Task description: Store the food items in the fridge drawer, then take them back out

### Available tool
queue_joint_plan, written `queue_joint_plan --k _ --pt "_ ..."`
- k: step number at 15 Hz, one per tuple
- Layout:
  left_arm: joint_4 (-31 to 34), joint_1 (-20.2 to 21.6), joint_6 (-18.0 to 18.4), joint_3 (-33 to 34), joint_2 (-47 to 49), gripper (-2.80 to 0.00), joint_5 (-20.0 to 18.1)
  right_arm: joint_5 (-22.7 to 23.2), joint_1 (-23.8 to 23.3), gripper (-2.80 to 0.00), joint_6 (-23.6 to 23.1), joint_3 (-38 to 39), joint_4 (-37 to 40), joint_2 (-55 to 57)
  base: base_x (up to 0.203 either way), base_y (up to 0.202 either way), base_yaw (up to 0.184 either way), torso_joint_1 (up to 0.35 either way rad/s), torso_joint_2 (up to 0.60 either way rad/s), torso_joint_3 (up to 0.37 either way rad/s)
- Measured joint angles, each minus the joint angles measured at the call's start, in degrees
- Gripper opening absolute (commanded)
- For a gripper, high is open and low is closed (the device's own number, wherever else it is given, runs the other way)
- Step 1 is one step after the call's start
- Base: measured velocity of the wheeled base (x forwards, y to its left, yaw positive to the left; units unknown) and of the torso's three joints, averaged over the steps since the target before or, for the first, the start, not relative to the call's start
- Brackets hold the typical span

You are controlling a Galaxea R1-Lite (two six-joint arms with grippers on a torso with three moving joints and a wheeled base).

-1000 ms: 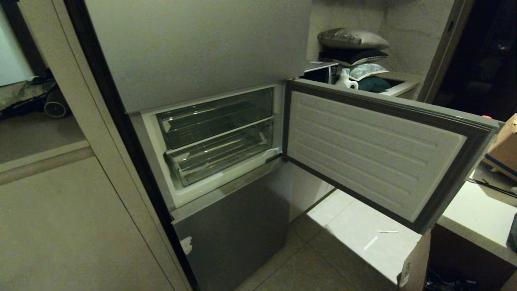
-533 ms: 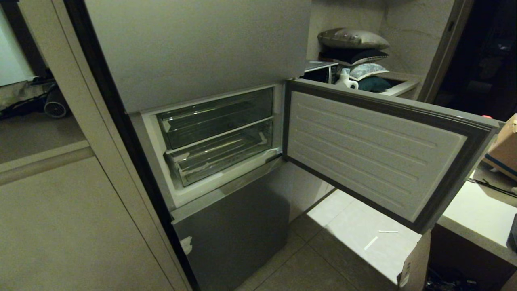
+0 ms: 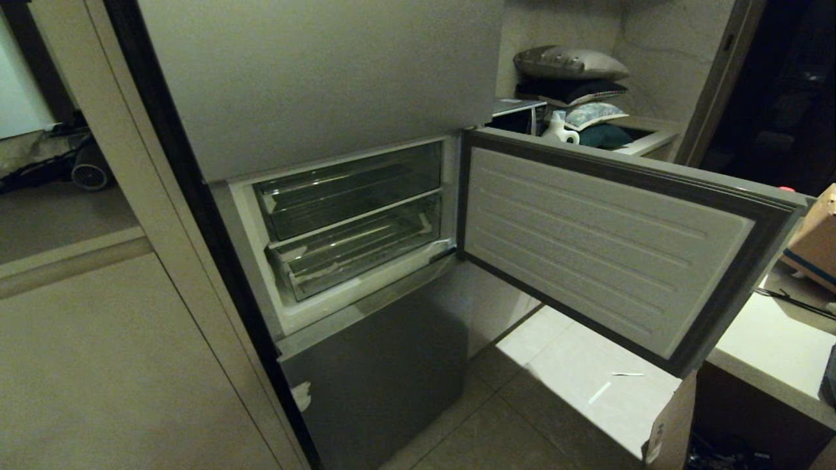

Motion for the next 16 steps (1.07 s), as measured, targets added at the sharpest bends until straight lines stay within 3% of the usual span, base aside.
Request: queue_joint_plan --k 3,6,10,13,16 --pt "0.00 0.03 0.00 0.00 0.00 -2.80 -0.01 11.09 -14.54 -2.80 2.48 -1.10 -13.63 17.68 0.000 0.000 0.000 0.000 0.00 0.000" --pt "0.00 0.04 0.00 0.00 0.00 -2.80 0.00 16.89 -20.12 -2.80 3.42 -2.05 -28.93 34.06 0.000 0.000 0.000 0.000 0.00 0.000" --pt "0.00 0.04 0.00 0.00 0.00 -2.80 0.00 19.29 -17.48 -2.80 7.78 -7.39 -44.62 50.51 0.000 0.000 0.000 0.000 0.00 0.000" --pt "0.00 0.02 0.00 0.00 0.00 -2.80 -0.01 19.88 -15.23 -2.80 13.50 -15.48 -46.07 58.51 0.000 0.000 0.000 0.000 0.00 0.000" --pt "0.00 0.02 0.00 0.00 0.00 -2.80 -0.01 22.09 -13.55 -2.80 14.35 -19.83 -46.38 63.97 0.000 0.000 0.000 0.000 0.00 0.000"
